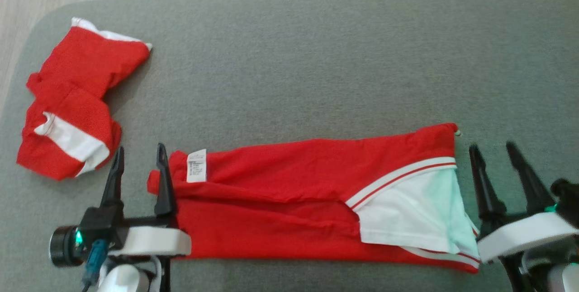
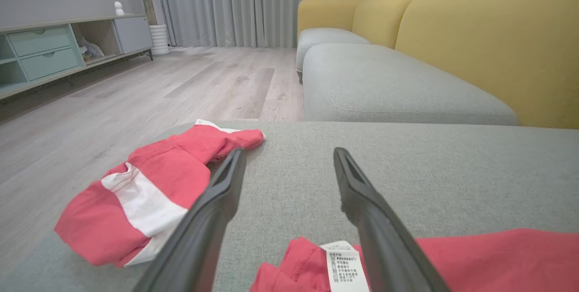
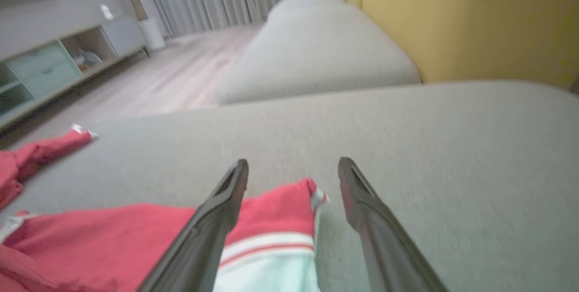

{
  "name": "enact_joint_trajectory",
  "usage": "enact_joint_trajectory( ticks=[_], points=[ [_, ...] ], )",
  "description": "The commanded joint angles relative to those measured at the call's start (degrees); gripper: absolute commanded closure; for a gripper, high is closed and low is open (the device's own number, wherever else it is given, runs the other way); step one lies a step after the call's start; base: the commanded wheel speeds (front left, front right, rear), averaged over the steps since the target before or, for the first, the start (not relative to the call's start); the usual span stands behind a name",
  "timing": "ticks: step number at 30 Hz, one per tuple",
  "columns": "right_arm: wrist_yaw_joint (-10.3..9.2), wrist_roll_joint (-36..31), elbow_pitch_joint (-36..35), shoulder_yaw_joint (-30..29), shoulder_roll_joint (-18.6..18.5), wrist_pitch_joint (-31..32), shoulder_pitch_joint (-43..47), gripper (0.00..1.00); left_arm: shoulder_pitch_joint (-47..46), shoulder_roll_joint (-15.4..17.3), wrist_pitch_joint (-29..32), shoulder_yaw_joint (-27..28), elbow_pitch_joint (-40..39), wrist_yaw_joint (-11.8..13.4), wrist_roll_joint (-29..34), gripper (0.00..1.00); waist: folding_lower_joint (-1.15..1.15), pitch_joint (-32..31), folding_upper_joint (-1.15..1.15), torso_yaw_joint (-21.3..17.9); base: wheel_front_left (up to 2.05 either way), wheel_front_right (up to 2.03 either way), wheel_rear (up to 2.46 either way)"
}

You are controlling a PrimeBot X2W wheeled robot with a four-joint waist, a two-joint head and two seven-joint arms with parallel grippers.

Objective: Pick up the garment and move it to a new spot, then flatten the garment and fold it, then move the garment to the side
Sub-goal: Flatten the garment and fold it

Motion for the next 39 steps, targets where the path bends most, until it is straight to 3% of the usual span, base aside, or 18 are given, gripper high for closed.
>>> enact_joint_trajectory(
  ticks=[1, 10, 17, 18, 19, 20, 27, 33, 39],
  points=[
    [-0.04, 0.5, 0.2, 0.6, -2.2, 0.4, -2.2, 0.00, -3.2, 0.6, -0.9, 1.5, -1.7, 0.0, 0.5, 0.00, 0.00, 0.7, 0.00, 0.7, 0.00, 0.00, 0.00],
    [-0.04, 6.9, 22.6, 5.4, -5.6, 1.7, -6.0, 0.00, -6.3, -1.2, -2.8, 0.0, -0.2, -0.8, 0.8, 0.00, 0.00, 2.8, 0.00, 4.1, 0.00, 0.00, 0.00],
    [-0.04, 12.4, 27.1, 12.5, -6.1, 5.7, -8.4, 0.01, -6.3, -1.8, -4.1, 0.0, 0.9, -1.1, 0.4, 0.00, 0.00, 3.0, 0.00, 4.9, 0.00, 0.00, 0.00],
    [-0.04, 13.2, 27.0, 13.5, -6.3, 6.8, -8.3, 0.53, -6.3, -1.8, -4.2, 0.0, 1.0, -1.1, 0.4, 0.00, 0.00, 3.0, 0.00, 4.9, 0.00, 0.00, 0.00],
    [-0.04, 13.9, 26.7, 14.2, -6.4, 7.6, -8.3, 0.88, -6.3, -1.8, -4.3, 0.0, 1.1, -1.1, 0.3, 0.00, 0.00, 2.9, 0.00, 4.9, 0.00, 0.00, 0.00],
    [-0.04, 14.7, 26.4, 14.6, -6.5, 8.4, -8.2, 1.00, -6.3, -1.8, -4.3, 0.0, 1.2, -1.1, 0.3, 0.00, 0.00, 2.9, 0.00, 4.8, 0.00, 0.00, 0.00],
    [-0.04, 14.5, 22.5, 11.7, -8.0, 7.0, -7.2, 1.00, -5.7, -1.6, -4.5, 0.2, 1.6, -0.9, 0.0, 0.00, 0.00, 1.7, 0.00, 3.9, 0.00, 0.00, 0.00],
    [-0.04, 13.1, 19.5, 3.2, -9.5, 5.4, -4.7, 1.00, -5.3, -1.4, -4.1, 0.2, 1.4, -0.9, -0.6, 0.00, 0.00, 0.8, 0.00, 3.0, 0.00, 0.00, 0.00],
    [-0.04, 10.6, 15.9, -6.8, -10.7, 7.5, -2.5, 1.00, -4.7, -0.7, -3.7, 0.4, 1.3, -0.6, -0.8, 0.00, 0.00, 0.3, 0.00, 1.5, 0.00, 0.00, 0.00]
  ],
)
